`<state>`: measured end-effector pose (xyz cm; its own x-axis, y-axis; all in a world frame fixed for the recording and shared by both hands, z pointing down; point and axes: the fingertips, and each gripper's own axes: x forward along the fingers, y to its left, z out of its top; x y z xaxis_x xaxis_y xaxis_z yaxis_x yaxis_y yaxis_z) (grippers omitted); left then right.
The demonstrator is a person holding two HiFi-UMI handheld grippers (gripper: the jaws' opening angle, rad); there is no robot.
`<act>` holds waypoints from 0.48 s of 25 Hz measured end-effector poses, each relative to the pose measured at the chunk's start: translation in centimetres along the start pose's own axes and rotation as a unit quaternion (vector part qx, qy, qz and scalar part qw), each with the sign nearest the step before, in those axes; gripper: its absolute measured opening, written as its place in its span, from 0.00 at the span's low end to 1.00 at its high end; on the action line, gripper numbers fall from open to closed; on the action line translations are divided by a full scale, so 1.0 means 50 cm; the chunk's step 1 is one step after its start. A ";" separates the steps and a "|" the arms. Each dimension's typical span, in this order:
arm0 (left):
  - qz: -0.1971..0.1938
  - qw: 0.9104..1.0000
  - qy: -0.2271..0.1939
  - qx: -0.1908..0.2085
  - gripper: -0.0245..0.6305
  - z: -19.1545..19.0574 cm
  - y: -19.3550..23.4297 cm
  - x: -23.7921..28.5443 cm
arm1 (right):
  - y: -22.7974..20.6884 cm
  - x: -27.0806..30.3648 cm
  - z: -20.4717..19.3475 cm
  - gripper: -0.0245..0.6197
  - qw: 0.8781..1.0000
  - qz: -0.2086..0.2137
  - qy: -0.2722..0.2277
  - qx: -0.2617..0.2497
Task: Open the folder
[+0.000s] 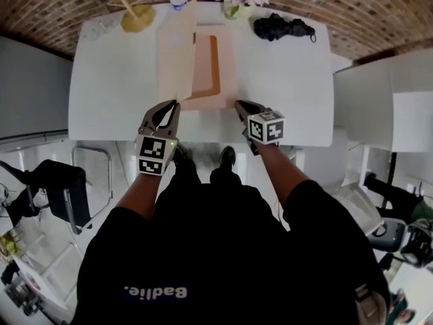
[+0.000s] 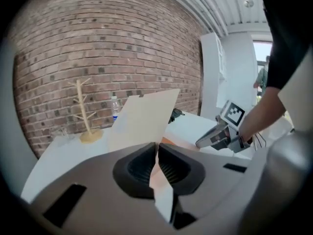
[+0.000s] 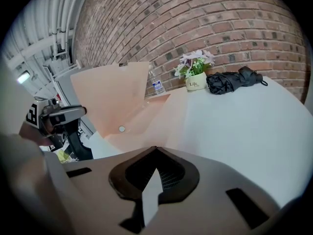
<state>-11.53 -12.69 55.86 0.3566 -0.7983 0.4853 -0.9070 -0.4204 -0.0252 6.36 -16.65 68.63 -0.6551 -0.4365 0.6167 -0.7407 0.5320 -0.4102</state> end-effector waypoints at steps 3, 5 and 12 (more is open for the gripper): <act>0.017 0.998 -0.016 -0.053 0.07 -0.003 0.034 -0.025 | 0.001 0.000 0.000 0.08 1.000 -0.001 0.006 -0.010; 0.027 0.996 -0.018 -0.081 0.06 -0.012 0.055 -0.041 | 0.002 -0.001 -0.001 0.08 1.000 -0.003 0.010 -0.015; 0.060 0.987 -0.028 -0.147 0.05 -0.044 0.126 -0.089 | 0.002 0.002 -0.007 0.08 0.999 -0.011 0.018 -0.025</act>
<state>-19.32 -10.83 55.49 0.2466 -0.8605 0.4457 -0.9665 -0.1846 0.1783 6.27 -16.37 68.90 -0.6325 -0.4225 0.6492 -0.7459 0.5582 -0.3634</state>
